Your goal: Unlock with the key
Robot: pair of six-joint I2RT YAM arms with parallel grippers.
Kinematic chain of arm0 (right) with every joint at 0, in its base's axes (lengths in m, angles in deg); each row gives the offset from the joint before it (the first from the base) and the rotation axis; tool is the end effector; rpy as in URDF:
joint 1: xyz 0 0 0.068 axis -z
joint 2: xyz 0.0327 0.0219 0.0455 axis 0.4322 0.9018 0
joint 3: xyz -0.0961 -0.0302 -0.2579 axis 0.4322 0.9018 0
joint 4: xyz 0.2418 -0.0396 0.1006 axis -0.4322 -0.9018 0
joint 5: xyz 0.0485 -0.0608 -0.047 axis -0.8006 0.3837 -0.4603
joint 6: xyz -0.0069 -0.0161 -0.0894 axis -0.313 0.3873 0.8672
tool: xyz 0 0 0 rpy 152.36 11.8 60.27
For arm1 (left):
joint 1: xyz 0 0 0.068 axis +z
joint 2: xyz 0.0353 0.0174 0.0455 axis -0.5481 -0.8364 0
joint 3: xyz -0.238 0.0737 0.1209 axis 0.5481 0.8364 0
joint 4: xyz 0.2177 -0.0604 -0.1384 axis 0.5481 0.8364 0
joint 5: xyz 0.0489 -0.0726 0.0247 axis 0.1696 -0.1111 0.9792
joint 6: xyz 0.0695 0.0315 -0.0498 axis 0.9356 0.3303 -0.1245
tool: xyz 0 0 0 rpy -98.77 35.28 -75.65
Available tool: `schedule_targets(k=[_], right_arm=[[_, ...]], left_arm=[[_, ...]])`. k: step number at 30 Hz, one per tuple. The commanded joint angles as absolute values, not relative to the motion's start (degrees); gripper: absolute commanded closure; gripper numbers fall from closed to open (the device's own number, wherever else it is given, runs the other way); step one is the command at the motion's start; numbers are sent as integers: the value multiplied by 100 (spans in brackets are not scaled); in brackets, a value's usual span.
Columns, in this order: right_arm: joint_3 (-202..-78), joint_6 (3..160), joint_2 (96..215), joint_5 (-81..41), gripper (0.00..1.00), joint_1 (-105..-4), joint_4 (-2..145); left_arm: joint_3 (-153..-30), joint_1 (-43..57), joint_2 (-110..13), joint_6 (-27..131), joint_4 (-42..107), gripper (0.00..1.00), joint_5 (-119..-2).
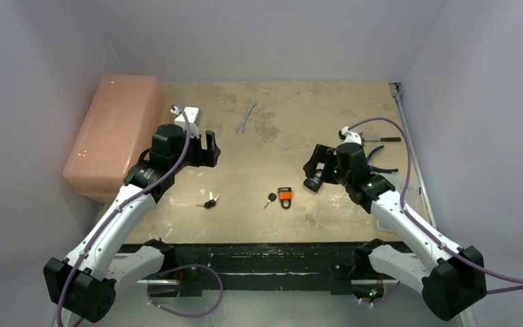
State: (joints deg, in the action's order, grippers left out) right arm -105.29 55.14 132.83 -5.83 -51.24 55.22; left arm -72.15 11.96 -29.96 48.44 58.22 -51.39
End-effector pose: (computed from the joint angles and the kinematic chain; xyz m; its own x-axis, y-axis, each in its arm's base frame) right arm 0.2412 0.1055 0.2346 -0.6210 0.3029 -0.7229 -0.0085 0.9196 0.3927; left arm 0.2455 -0.0945 0.3075 -0.5110 -0.0831 -0.8556 0.2263 0.9472 -0.2272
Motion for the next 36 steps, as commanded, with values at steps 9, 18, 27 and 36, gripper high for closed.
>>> schedule_targets(k=[9, 18, 27, 36], right_arm=[[-10829, 4552, 12751, 14, 1, -5145, 4329], [-11637, 4335, 12114, 1193, 1, -5145, 3821], [-12719, 4446, 11120, 2366, 1, -5145, 3532], [-12918, 4583, 10525, 2198, 1, -5145, 3249]], left_arm=[[-7351, 697, -3546, 5088, 5466, 23, -4894], [-7899, -849, -4614, 4391, 5433, 23, -3833], [-8905, -2377, -6827, 3991, 4114, 14, -3323], [-10822, -2831, -9185, 3849, 4381, 12, -3193]])
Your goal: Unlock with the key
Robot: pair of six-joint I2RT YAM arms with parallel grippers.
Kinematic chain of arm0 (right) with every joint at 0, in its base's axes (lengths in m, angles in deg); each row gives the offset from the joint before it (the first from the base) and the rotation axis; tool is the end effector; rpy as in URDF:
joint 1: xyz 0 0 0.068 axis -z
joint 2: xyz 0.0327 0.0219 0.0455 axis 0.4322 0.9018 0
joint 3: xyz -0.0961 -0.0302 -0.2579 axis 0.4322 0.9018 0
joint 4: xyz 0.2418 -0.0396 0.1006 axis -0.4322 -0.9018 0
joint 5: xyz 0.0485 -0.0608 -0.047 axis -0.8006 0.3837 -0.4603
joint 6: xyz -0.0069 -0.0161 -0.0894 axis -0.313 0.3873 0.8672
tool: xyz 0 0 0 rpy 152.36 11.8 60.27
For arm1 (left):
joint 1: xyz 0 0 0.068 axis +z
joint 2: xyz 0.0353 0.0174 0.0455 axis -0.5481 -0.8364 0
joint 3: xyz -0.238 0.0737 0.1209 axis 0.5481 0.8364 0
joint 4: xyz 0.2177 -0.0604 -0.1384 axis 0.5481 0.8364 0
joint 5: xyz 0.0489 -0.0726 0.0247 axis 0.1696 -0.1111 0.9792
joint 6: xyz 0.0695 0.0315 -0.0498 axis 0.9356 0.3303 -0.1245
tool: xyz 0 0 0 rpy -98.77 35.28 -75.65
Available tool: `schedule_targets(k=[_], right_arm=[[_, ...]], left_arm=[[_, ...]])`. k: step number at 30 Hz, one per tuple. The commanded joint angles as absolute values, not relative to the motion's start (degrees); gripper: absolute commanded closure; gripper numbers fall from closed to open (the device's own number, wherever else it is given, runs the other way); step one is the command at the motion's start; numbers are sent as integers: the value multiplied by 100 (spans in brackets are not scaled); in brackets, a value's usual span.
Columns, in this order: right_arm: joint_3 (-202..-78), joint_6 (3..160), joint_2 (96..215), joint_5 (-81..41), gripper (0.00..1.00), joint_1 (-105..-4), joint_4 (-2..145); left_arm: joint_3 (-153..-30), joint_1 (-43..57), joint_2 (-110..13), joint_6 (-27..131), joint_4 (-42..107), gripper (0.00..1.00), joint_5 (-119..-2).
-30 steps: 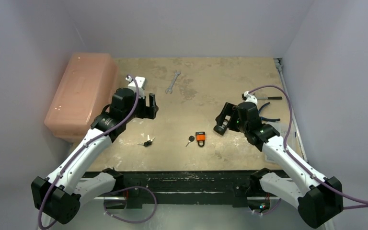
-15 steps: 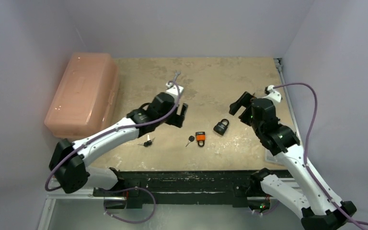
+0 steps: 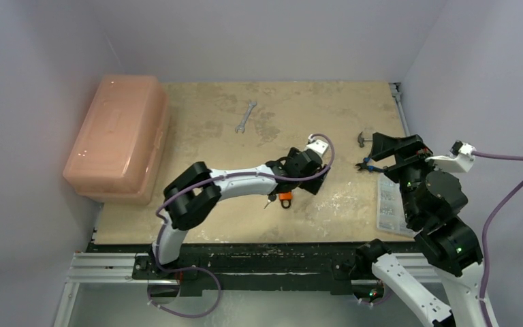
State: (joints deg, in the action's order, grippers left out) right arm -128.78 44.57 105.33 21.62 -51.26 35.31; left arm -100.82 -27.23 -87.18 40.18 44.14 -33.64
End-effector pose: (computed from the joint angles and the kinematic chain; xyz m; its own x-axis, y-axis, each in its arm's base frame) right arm 0.1169 0.0055 0.4291 0.0555 0.6612 -0.7481 0.1455 0.7359 0.6612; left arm 0.2606 -0.4075 0.1732 -0.5866 0.2681 -0.7642 0.5188 0.8490 -0.1004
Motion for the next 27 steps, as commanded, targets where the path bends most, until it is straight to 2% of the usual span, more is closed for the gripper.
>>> schedule_targets(k=[1, 9, 20, 24, 27], right_arm=[[-12912, 4597, 10498, 2150, 1, -5144, 3233], [-12714, 4740, 10487, 1889, 1, -5145, 3297], [-12643, 4744, 10547, 1747, 1, -5145, 3330], [-12637, 4740, 10557, 1727, 1, -5145, 3332], [-12634, 4756, 10562, 1705, 1, -5145, 3335]], left_arm=[[-10932, -2841, -9309, 3827, 4404, 12, -3209], [-10942, -2939, -9591, 3561, 4213, 12, -3423], [-10969, -3061, -9806, 3494, 4320, 22, -3214], [-11067, -3075, -9963, 3481, 4354, 27, -3043], [-11119, -3075, -10052, 3443, 4380, 37, -2862]])
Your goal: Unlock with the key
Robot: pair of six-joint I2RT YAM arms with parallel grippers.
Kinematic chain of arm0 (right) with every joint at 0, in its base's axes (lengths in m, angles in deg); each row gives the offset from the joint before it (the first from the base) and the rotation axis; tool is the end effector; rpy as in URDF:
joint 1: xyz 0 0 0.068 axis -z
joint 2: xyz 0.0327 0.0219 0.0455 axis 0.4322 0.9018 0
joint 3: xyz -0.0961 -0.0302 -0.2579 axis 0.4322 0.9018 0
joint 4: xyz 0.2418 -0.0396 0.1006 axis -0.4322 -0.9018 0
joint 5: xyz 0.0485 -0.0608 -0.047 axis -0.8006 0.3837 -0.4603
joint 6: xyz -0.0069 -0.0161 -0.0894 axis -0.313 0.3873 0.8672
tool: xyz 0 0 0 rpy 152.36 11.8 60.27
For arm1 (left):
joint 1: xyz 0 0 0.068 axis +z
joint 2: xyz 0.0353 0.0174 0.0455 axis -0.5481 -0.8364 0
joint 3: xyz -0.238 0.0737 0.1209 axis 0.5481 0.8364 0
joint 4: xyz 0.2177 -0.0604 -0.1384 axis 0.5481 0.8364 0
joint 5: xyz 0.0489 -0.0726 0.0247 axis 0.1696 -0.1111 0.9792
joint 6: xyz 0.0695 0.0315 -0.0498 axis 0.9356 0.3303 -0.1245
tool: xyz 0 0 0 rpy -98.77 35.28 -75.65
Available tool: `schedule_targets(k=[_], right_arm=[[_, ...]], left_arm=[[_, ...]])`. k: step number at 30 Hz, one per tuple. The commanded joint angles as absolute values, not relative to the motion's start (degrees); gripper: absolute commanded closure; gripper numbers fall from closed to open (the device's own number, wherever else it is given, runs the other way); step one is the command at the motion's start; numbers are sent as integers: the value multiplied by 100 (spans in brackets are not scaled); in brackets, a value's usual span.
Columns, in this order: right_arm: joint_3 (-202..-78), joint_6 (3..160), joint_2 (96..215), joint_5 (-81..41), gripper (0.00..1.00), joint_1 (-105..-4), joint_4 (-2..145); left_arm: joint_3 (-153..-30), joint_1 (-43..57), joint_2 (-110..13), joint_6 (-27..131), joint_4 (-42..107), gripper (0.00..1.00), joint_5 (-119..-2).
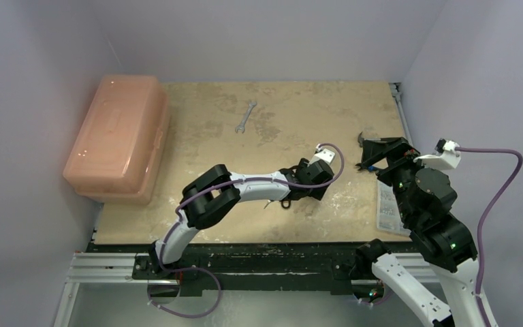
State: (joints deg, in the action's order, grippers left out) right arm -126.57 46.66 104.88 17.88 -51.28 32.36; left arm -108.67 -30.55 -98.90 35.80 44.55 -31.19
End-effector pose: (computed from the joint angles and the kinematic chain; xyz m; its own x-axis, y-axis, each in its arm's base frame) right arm 0.1204 0.0123 0.4098 -0.0508 0.6111 -0.7899 0.1445 0.7871 0.5996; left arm 0.2539 -0.4497 0.1226 -0.6242 0.2789 -0.7297 0.4951 0.8638 -0.0933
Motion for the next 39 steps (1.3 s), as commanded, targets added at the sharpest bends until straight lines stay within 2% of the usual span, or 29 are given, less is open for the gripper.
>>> schedule_targets(k=[1, 2, 7, 9, 22, 28, 34, 39], right_arm=[[-12642, 4762, 10577, 1694, 1, -5145, 3335], [-12643, 4759, 10586, 1691, 1, -5145, 3327], [-12641, 4758, 10634, 1683, 1, -5145, 3296], [-12675, 4706, 10688, 1640, 1, -5145, 3258], [-12323, 3475, 10836, 1630, 1, -5145, 2782], [-12021, 2907, 11236, 804, 1, -5145, 2968], [-11471, 2600, 11659, -289, 2, -5145, 3611], [-11208, 2533, 11923, -729, 7, -5145, 4055]], left_arm=[[-11126, -3075, -10068, 3414, 4377, 42, -2806], [-11128, -3075, -10073, 3403, 4361, 48, -2779], [-11048, -3075, -9942, 3369, 4189, 90, -2984], [-10901, -3070, -9742, 3244, 4061, 99, -3126], [-8814, -2583, -7904, 2141, 1903, 100, -4815], [-7793, -2175, -7401, 1387, 522, 100, -5688], [-7165, -2137, -7112, 1394, -156, 100, -5873], [-6852, -2135, -6796, 1417, -462, 100, -5929]])
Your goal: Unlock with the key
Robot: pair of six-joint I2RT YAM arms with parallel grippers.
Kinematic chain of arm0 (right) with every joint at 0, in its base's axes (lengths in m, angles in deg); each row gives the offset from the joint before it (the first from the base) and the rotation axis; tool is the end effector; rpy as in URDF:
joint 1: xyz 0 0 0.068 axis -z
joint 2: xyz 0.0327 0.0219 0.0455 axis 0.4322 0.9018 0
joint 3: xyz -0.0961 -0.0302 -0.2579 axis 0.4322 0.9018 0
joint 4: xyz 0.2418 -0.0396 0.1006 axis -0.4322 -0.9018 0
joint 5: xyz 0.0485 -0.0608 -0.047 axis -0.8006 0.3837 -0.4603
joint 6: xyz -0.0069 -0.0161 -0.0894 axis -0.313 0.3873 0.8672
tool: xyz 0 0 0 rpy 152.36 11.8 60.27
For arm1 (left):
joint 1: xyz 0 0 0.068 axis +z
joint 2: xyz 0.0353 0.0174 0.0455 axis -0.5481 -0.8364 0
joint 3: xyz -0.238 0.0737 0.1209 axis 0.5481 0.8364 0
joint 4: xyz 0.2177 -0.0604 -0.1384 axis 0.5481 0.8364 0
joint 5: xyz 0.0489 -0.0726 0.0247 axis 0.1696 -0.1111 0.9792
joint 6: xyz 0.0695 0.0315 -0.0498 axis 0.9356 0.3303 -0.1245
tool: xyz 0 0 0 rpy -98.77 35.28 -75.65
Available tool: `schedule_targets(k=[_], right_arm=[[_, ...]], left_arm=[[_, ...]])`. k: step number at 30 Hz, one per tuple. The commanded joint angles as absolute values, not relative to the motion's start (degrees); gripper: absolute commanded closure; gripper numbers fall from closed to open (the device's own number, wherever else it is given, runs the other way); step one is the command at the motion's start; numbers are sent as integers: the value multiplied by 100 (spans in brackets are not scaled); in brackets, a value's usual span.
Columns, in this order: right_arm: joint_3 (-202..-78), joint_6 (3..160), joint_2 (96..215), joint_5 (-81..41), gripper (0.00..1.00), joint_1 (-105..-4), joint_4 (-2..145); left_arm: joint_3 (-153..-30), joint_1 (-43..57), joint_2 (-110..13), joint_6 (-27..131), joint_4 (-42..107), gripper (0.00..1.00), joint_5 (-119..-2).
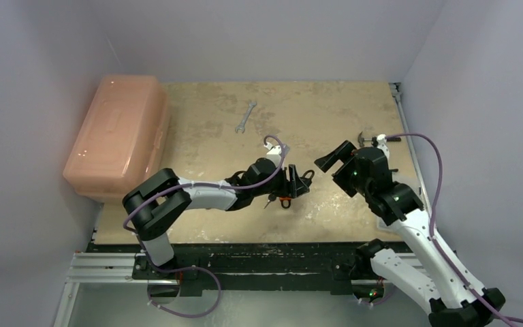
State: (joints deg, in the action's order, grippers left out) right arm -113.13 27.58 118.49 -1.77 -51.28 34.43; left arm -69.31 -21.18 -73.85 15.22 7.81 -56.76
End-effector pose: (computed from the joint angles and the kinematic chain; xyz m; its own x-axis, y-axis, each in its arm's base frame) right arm 0.1872 0.0734 0.2943 -0.4950 0.7123 -0.4976 0.2924 0.6758 0.6766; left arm 0.2361 -0.3413 0.1589 -0.7963 -0.1692 -0.5808 0.3887 0.5926 -0.7055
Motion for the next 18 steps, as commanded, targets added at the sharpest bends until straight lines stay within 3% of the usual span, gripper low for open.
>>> schedule_targets(k=[1, 18], right_arm=[[-11173, 2533, 11981, -760, 8, -5145, 4097], [-10356, 2527, 12538, -1225, 28, -5145, 5032]], left_arm=[[-6807, -2134, -6743, 1416, -492, 100, -5930], [-6560, -2134, -6617, 1172, -1024, 100, -6212]])
